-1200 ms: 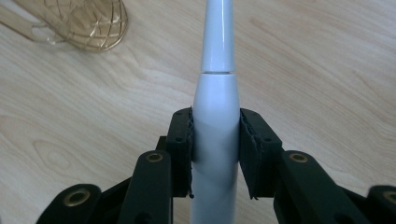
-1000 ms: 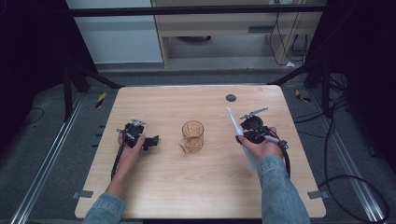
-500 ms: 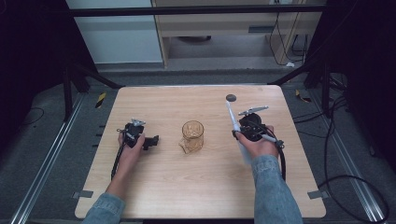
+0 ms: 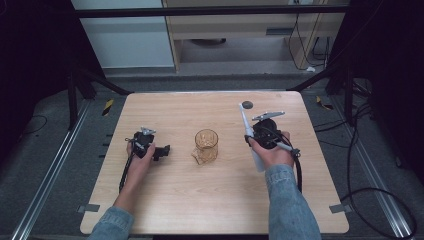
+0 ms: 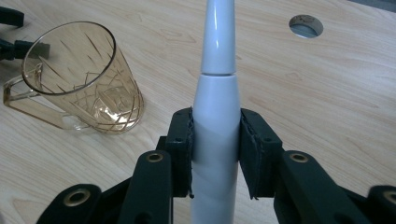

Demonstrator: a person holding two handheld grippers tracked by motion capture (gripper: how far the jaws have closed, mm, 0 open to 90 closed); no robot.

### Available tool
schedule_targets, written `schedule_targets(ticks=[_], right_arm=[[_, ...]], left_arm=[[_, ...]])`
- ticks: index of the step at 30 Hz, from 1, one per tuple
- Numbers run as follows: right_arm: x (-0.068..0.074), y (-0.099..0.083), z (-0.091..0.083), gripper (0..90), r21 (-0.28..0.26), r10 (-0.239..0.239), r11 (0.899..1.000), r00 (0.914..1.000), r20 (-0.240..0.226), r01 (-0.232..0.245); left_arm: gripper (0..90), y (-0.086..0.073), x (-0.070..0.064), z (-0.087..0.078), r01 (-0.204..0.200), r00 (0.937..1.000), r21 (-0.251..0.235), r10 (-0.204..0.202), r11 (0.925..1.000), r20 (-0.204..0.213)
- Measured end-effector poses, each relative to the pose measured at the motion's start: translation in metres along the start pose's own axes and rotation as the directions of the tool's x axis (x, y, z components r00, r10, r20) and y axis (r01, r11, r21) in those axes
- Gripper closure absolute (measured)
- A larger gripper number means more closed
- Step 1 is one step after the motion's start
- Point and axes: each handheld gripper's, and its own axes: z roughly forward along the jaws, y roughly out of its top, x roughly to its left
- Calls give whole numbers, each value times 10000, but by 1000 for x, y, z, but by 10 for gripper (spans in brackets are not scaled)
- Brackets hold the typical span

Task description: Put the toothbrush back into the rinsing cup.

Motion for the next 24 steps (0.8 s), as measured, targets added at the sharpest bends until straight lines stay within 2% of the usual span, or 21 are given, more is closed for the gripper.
schedule_targets(ticks=[17,24], right_arm=[[7,9,0,670,-736,261,9970,9995,194,-246],[8,15,-3,670,-1119,509,9927,9976,475,-453]], left_arm=[[0,0,0,0,-3,10000,-1,3,10000,2],[0,0,0,0,-7,10000,0,7,10000,4]])
